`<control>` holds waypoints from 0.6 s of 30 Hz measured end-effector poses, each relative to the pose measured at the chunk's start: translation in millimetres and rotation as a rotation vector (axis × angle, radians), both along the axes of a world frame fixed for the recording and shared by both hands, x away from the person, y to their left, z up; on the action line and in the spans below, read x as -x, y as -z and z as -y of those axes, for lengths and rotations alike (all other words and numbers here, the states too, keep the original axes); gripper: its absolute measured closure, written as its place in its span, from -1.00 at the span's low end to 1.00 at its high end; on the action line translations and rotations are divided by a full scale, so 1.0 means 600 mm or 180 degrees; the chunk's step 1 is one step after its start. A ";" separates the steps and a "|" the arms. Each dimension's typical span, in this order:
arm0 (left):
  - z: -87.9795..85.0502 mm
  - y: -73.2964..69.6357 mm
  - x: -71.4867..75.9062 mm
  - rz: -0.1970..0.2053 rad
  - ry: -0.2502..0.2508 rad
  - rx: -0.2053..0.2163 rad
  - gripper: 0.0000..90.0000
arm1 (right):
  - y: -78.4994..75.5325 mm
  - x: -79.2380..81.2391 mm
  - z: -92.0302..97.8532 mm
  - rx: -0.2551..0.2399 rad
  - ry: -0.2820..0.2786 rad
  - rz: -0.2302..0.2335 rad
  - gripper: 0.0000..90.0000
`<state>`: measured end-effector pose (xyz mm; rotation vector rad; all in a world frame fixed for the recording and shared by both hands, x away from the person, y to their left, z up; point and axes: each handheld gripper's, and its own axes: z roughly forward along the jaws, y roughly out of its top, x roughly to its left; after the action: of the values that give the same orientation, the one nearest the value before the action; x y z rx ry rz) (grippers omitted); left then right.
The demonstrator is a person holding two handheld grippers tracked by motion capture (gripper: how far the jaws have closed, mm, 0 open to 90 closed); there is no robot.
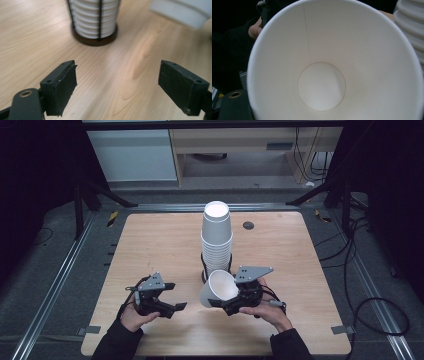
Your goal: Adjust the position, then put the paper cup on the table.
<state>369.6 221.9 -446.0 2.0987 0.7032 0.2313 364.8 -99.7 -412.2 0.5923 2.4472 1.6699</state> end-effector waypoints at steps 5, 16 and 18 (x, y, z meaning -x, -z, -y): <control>-0.014 0.009 -0.011 -0.0050 -0.0247 -0.0035 -0.68 | -0.004 -0.004 0.019 0.0016 0.0150 0.0008 -0.68; -0.035 0.017 -0.024 -0.0091 -0.0590 -0.0093 -0.69 | -0.017 -0.010 0.062 0.0044 0.0551 0.0100 -0.68; -0.038 0.017 -0.026 -0.0096 -0.0624 -0.0078 -0.69 | -0.022 -0.013 0.071 0.0049 0.0663 0.0131 -0.68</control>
<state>384.9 244.8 -456.2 2.0605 0.9296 0.3181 372.5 -142.0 -399.2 0.7733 2.2786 1.5647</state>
